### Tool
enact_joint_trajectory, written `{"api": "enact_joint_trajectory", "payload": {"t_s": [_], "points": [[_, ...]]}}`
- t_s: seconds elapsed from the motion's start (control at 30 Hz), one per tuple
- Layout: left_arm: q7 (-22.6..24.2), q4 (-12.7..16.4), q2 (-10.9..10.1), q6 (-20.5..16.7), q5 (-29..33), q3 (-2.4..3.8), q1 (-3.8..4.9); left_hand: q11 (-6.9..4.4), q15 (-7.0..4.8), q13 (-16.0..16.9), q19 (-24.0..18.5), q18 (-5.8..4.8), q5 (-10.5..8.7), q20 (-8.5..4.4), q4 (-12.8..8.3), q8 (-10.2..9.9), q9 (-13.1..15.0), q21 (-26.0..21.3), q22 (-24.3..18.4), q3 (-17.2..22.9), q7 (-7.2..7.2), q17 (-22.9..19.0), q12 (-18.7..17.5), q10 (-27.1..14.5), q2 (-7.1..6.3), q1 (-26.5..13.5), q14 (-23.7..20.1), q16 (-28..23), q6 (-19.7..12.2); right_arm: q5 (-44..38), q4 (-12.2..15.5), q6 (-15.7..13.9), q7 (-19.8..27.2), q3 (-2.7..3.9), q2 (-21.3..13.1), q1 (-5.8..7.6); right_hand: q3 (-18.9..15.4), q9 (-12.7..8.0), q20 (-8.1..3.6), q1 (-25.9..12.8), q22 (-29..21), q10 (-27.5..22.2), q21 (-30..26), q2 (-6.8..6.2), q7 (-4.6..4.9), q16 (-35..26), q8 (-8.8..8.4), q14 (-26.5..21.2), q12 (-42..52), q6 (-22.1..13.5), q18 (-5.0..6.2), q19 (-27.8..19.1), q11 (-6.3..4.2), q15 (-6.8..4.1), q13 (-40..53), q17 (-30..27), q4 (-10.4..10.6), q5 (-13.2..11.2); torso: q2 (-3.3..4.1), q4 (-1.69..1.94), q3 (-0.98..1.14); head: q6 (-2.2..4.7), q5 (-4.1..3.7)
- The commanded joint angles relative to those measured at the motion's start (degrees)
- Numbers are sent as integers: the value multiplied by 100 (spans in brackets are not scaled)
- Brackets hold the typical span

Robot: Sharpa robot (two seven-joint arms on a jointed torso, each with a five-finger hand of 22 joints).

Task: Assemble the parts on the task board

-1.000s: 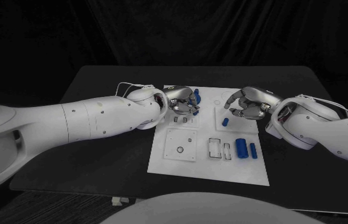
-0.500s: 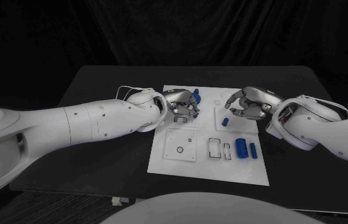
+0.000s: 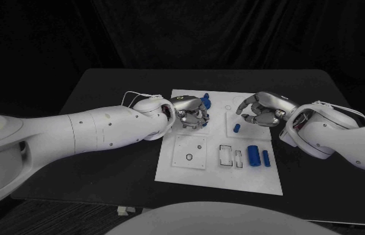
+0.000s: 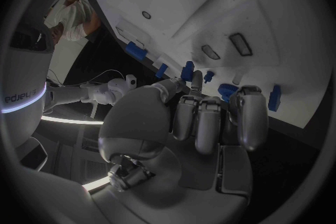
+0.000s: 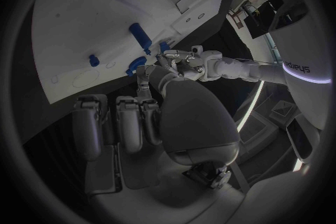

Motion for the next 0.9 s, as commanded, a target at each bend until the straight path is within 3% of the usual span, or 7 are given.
{"api": "enact_joint_trajectory", "payload": {"t_s": [0.03,0.9], "points": [[223,-4,4,-147,-235,6,-19,-5,32,873,-51,35,10,-6,33,-12,7,-14,1061,-18,-142,1455,-31,-31,-18,61,564,-32,121,-12,17,-79,30,3,-11,-17,34,-8,27,65,1453,597,-33,-14,8,15,-33,605,15,-8,-49,506,32,31,1510,1509,5,31,-6,1,3,0,-9],[305,-8,-20,-186,-260,6,-103,39,66,863,-59,35,-75,22,200,-202,-12,-33,1078,-143,-88,1443,-36,-35,-85,185,554,-42,-17,-12,18,-84,26,3,-13,-20,34,-8,27,65,1453,597,-33,-14,8,15,-33,605,15,-8,-49,506,32,31,1510,1509,5,31,3,-4,6,0,2]]}}
